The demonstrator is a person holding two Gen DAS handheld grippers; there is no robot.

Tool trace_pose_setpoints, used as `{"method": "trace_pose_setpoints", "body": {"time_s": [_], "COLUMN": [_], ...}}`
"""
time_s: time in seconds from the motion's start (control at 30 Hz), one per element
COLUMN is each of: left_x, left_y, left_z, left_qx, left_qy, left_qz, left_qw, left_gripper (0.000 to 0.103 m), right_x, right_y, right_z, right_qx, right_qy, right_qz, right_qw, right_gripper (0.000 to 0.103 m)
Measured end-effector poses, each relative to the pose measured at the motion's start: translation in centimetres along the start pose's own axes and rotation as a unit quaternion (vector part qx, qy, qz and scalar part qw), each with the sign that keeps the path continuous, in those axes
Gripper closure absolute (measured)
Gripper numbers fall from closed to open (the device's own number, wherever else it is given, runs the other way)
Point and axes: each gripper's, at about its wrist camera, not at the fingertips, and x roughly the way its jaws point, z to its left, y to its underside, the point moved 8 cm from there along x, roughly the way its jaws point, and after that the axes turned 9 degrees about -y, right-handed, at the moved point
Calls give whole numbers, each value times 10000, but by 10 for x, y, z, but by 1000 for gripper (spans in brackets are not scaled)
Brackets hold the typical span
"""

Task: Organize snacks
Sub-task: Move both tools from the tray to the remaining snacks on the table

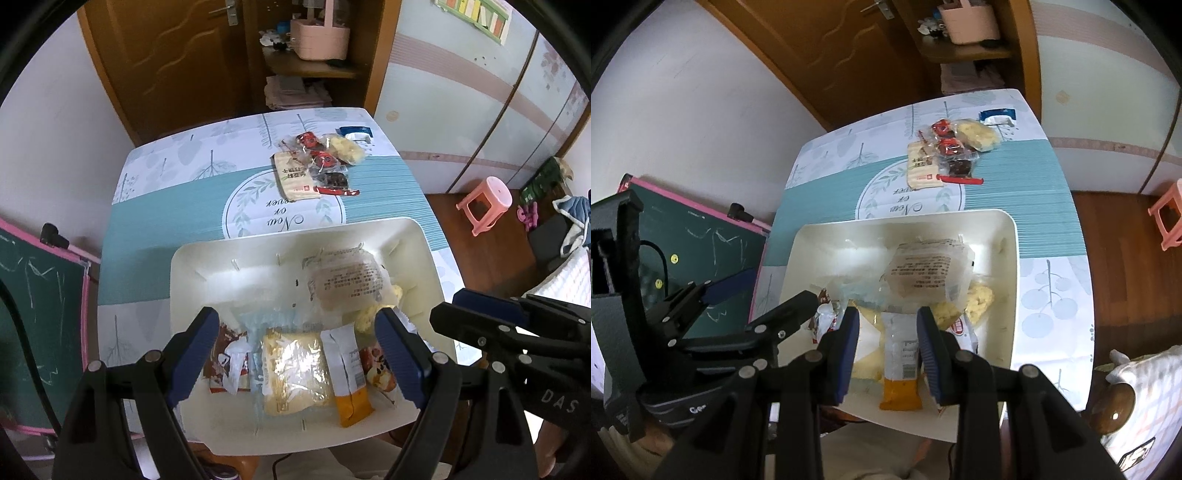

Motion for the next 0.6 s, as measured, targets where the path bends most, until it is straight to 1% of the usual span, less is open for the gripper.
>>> {"method": "trace_pose_setpoints", "body": {"time_s": [0.17,0.33,0.47,0.6], "left_x": [4,9,16,33], "left_y": [-18,-54,-90,-130], "left_z": [3,16,25,25], "left_qx": [114,175,173,207], "left_qy": [-9,-103,-100,-24], "left_qz": [-62,-243,-362,-424], "left_qw": [9999,9995,9991,9989], "left_gripper": [18,18,18,18], "right_x": [0,-3,-7,-5], "right_y": [-10,-30,-58,-99], "right_z": [-10,-23,-34,-49], "right_qx": [130,238,256,244], "right_qy": [63,197,387,676], "right_qz": [-76,-225,-410,-583], "right_qw": [9999,9993,9981,9957], "right_gripper": [70,70,70,70]}}
